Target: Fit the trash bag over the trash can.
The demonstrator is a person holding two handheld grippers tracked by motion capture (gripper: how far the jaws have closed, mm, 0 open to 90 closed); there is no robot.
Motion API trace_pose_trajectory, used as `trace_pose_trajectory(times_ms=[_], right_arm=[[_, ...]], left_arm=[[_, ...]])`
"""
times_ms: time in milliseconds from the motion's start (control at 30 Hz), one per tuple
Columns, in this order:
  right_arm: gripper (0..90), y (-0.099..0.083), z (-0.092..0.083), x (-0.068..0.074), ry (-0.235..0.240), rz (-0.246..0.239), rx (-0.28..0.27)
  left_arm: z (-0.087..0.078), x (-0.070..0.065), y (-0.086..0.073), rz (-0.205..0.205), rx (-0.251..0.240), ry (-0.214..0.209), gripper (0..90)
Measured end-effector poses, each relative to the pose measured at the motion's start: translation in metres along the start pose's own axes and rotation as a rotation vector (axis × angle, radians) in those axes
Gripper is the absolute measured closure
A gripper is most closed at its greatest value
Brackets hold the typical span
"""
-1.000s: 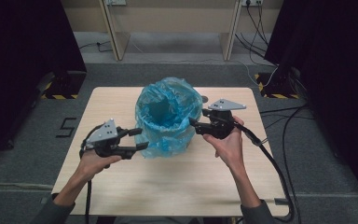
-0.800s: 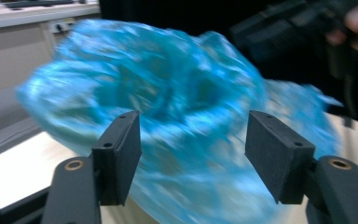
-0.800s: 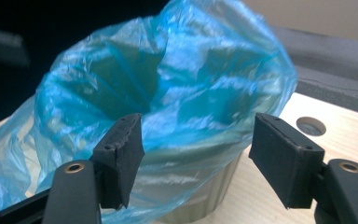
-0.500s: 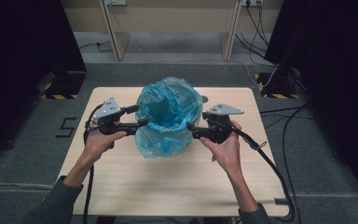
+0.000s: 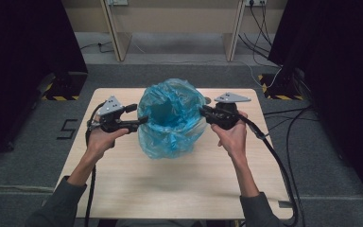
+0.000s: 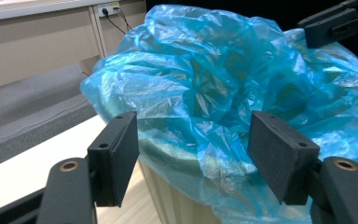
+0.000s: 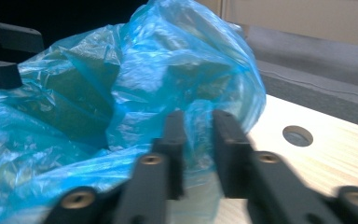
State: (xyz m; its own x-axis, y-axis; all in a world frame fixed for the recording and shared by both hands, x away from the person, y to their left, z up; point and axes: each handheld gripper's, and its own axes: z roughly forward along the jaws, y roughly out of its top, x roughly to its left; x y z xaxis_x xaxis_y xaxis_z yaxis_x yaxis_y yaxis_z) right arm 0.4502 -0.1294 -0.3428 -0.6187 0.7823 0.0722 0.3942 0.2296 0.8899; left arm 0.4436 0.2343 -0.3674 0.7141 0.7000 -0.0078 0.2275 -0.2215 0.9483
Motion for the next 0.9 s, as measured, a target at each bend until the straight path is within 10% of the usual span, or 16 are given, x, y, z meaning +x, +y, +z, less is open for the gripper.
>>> trace_pose_trajectory(times_ms=[400, 500, 733, 900], right_arm=[[90.0, -0.037, 0.032, -0.028, 0.006, 0.002, 0.081], [80.6, -0.042, 0.039, -0.03, 0.017, 0.018, 0.095], [47.8, -0.02, -0.005, -0.026, -0.112, 0.028, -0.008], [43.4, 0.001, -0.024, -0.007, -0.071, 0.024, -0.085]], left_arm=[[-0.005, 0.005, -0.005, -0.037, -0.029, -0.014, 36.2], [-0.008, 0.007, -0.006, -0.053, -0.035, -0.028, 36.1], [-0.016, 0.014, -0.005, -0.076, -0.049, -0.016, 32.7], [-0.018, 0.019, 0.005, -0.082, -0.062, -0.004, 31.1]])
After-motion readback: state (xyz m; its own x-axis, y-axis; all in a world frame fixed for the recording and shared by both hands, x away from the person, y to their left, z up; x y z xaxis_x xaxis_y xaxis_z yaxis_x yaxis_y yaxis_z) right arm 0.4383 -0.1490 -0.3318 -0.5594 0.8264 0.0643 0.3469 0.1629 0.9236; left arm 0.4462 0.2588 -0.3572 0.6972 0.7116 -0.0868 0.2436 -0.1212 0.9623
